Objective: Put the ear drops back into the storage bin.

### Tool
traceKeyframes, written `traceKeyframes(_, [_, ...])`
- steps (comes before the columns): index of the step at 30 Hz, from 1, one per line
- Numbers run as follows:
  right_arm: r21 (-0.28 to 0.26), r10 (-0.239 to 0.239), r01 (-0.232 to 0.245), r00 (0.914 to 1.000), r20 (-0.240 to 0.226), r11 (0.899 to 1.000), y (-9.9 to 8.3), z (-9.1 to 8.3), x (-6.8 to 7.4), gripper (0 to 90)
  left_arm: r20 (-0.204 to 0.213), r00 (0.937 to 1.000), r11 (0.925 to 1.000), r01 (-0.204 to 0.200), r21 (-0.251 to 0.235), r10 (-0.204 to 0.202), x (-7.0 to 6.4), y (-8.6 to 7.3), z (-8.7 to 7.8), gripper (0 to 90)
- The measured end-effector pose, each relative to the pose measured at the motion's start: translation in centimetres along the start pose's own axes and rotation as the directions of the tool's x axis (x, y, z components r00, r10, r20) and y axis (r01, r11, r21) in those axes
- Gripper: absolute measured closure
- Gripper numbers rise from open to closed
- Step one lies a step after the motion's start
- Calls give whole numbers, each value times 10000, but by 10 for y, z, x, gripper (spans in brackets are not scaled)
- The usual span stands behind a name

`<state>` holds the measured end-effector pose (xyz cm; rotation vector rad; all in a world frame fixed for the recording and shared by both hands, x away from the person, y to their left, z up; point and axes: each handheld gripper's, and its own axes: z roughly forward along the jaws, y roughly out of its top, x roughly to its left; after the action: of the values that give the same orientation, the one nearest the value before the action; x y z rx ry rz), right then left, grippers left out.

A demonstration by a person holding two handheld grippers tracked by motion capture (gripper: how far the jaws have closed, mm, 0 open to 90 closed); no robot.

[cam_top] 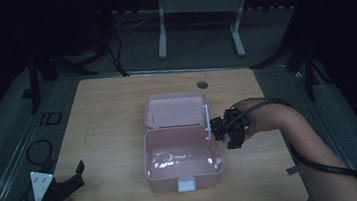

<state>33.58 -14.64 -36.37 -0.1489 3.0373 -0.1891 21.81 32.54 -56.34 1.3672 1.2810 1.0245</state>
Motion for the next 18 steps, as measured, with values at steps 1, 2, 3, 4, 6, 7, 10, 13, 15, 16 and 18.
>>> traceKeyframes(1, [-5,-6,6,10000,16,10000,3,-1,0,596,-2,10000,10000,11,-6,-11,0,0,0,9])
traceKeyframes(2, [-42,-58,58,10000,16,10000,4,-1,-1,596,7,10000,10000,8,-7,-8,0,0,0,9])
traceKeyframes(3, [-15,-53,53,10000,16,10000,6,-1,0,597,7,10000,10000,9,-11,-9,0,0,0,9])
traceKeyframes(4, [-12,-148,148,9999,12,9999,9,-1,0,596,13,10000,10000,-5,-5,5,0,0,0,9])
traceKeyframes(6, [-12,-224,224,9997,19,9997,13,-1,0,596,9,10000,10000,11,-8,-11,0,0,0,9])
traceKeyframes(7, [0,-248,248,9997,17,9997,15,-1,0,596,10,10000,10000,15,-6,-15,0,0,0,9])
traceKeyframes(10, [34,-383,383,9993,29,9993,22,-1,0,596,16,10000,10000,29,-4,-29,0,0,0,9])
traceKeyframes(13, [13,-503,503,9987,57,9987,29,-2,0,596,12,10000,10000,29,-5,-29,0,0,0,9])
traceKeyframes(15, [55,-497,496,9987,117,9988,33,-1,-1,596,9,10000,10000,19,-8,-19,0,0,0,10])
traceKeyframes(16, [91,-553,552,9984,95,9984,36,-1,-1,596,8,10000,10000,18,-5,-18,0,0,0,9])
traceKeyframes(18, [137,-591,589,9982,83,9982,40,0,-1,596,16,10000,10000,35,-6,-35,0,0,0,9])
